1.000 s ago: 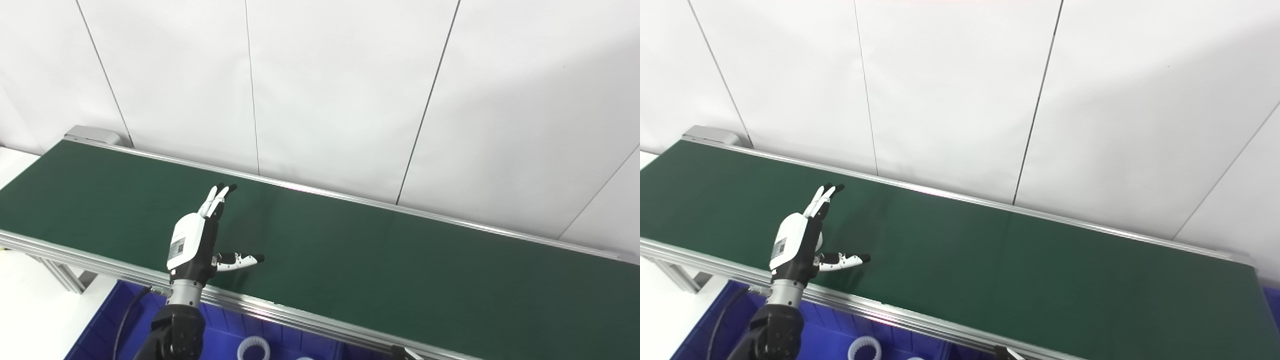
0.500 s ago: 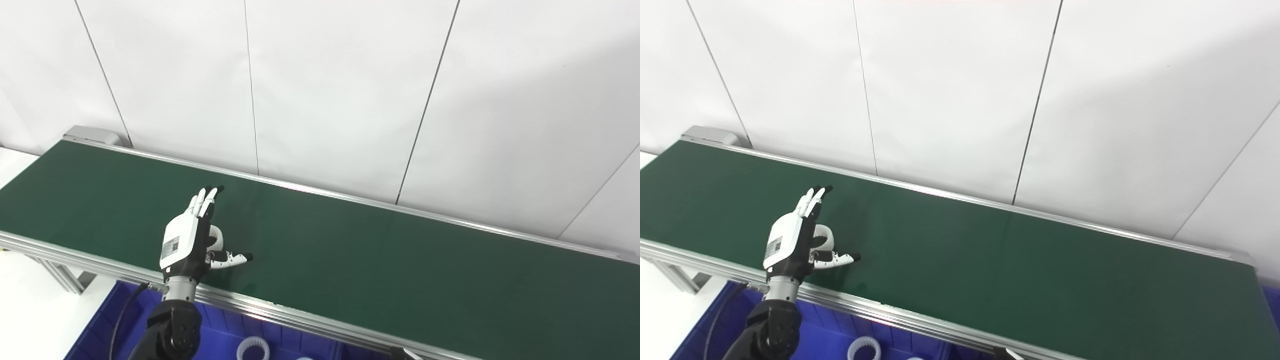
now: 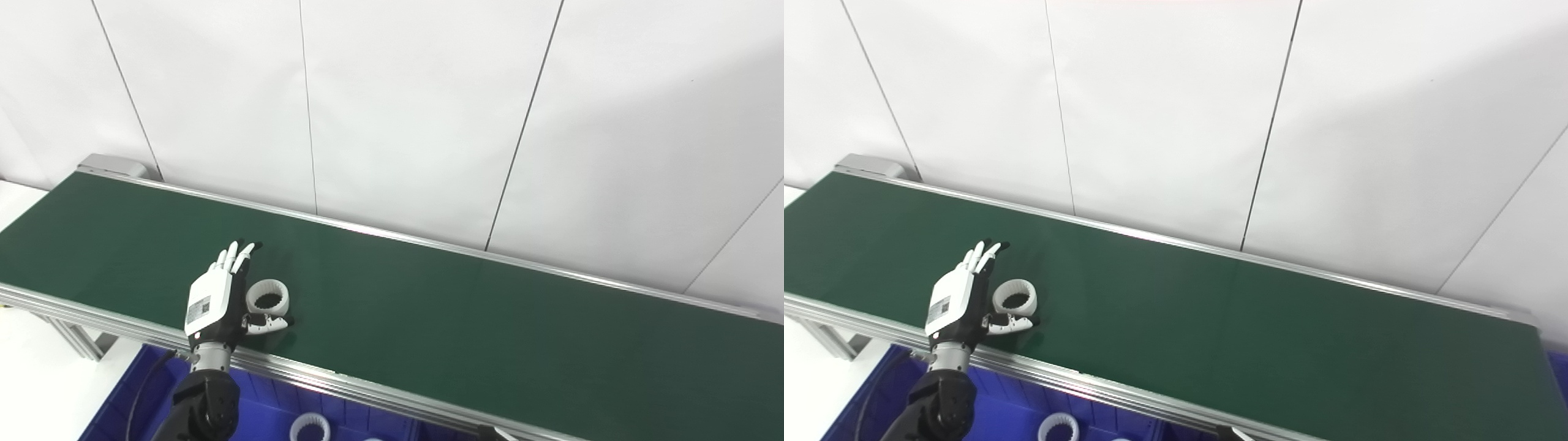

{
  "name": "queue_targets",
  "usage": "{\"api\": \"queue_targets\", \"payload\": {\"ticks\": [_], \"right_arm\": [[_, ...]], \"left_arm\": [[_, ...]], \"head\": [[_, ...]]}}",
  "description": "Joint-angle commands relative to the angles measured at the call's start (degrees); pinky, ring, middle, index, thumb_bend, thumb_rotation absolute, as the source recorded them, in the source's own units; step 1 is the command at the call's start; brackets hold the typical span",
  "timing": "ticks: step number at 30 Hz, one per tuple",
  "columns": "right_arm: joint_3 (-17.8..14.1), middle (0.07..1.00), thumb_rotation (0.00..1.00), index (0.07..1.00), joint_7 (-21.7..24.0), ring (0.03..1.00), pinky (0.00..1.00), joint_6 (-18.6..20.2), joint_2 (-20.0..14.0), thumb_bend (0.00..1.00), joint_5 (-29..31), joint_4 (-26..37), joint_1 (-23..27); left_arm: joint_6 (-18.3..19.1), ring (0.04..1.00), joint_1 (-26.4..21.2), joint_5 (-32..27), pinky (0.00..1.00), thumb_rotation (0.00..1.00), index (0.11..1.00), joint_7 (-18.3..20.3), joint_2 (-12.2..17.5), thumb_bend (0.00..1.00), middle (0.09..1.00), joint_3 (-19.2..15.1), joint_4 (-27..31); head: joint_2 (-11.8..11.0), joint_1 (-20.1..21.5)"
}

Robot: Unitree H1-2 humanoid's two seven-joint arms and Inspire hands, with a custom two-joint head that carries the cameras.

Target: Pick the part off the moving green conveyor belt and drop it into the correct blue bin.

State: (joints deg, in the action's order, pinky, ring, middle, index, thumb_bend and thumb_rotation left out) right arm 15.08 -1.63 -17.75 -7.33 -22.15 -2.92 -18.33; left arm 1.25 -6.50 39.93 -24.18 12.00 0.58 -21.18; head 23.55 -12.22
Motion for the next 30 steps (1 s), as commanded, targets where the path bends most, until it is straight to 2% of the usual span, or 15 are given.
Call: {"api": "queue_targets", "payload": {"ticks": [1,5,12,13,14,15,16,17,18,19,22,24,30], "right_arm": [[-0.14,0.795,0.16,0.815,-0.77,0.751,0.64,-2.53,0.00,0.98,-0.27,1.85,0.15],[-0.21,0.795,0.17,0.816,-0.69,0.750,0.64,-2.90,-0.08,0.98,0.21,1.91,0.02],[-0.22,0.800,0.17,0.818,-0.28,0.759,0.64,-1.88,-0.15,0.97,0.38,2.69,-0.35],[-0.24,0.800,0.17,0.818,-0.35,0.758,0.64,-1.94,-0.10,0.98,0.42,2.69,-0.38],[-0.25,0.799,0.17,0.817,-0.41,0.757,0.64,-1.99,-0.06,0.98,0.40,2.69,-0.41],[-0.25,0.799,0.17,0.817,-0.47,0.757,0.64,-1.99,-0.06,0.98,0.24,2.69,-0.41],[-0.25,0.801,0.18,0.817,-0.50,0.758,0.64,-1.98,-0.07,0.98,0.12,2.69,-0.42],[-0.22,0.802,0.19,0.817,-0.64,0.759,0.64,-2.14,-0.05,0.98,-0.13,2.67,-0.42],[-0.21,0.799,0.19,0.815,-0.75,0.754,0.63,-2.27,-0.04,0.98,-0.30,2.65,-0.42],[-0.20,0.799,0.19,0.814,-0.83,0.754,0.63,-2.41,0.03,0.98,-0.29,2.57,-0.42],[-0.20,0.800,0.20,0.814,-1.02,0.753,0.63,-2.68,0.18,0.98,-0.26,2.28,-0.43],[-0.18,0.799,0.19,0.817,-1.08,0.753,0.63,-2.82,0.28,0.98,-0.14,2.15,-0.42],[-0.07,0.803,0.18,0.819,-0.70,0.755,0.63,-1.90,0.38,0.97,-0.34,2.76,-0.50]], "left_arm": [[-0.06,0.938,-2.24,-0.63,0.83,0.00,0.855,-1.16,0.99,0.70,0.956,0.28,-0.14],[-1.46,0.890,-2.84,-1.96,0.74,0.00,0.832,-1.86,0.98,0.65,0.924,1.25,-3.20],[-5.11,0.839,-4.72,-4.70,0.71,0.00,0.835,-3.14,0.66,0.64,0.907,2.79,-7.69],[-6.60,0.805,-5.17,-5.05,0.68,0.00,0.831,-3.84,0.56,0.64,0.896,3.04,-8.74],[-7.65,0.714,-5.49,-5.30,0.60,0.00,0.818,-4.41,0.51,0.63,0.868,3.25,-9.49],[-9.25,0.705,-5.95,-5.49,0.59,0.00,0.817,-5.08,0.51,0.63,0.866,3.64,-10.46],[-10.35,0.581,-6.29,-5.63,0.47,0.00,0.786,-5.58,0.54,0.51,0.804,3.94,-11.16],[-10.75,0.550,-6.39,-5.83,0.44,0.00,0.778,-5.67,0.41,0.48,0.789,4.17,-10.91],[-11.00,0.501,-6.46,-5.98,0.40,0.00,0.708,-5.76,0.31,0.44,0.697,4.33,-10.73],[-10.90,0.466,-6.24,-6.33,0.37,0.00,0.650,-5.22,0.18,0.45,0.614,4.44,-9.72],[-10.71,0.424,-5.56,-7.39,0.34,0.00,0.583,-3.79,0.23,0.46,0.529,4.93,-7.42],[-10.32,0.400,-5.05,-7.63,0.32,0.00,0.546,-3.24,0.34,0.47,0.493,5.17,-6.18],[-10.36,0.395,-3.93,-7.40,0.32,0.00,0.523,-3.06,0.52,0.47,0.474,5.18,-4.40]], "head": [[0.06,0.07],[0.15,0.01],[0.33,-0.06],[0.36,-0.03],[0.36,-0.03],[0.36,-0.03],[0.36,-0.03],[0.41,0.06],[0.41,0.06],[0.44,0.14],[0.53,0.12],[0.57,0.10],[0.62,0.19]]}}
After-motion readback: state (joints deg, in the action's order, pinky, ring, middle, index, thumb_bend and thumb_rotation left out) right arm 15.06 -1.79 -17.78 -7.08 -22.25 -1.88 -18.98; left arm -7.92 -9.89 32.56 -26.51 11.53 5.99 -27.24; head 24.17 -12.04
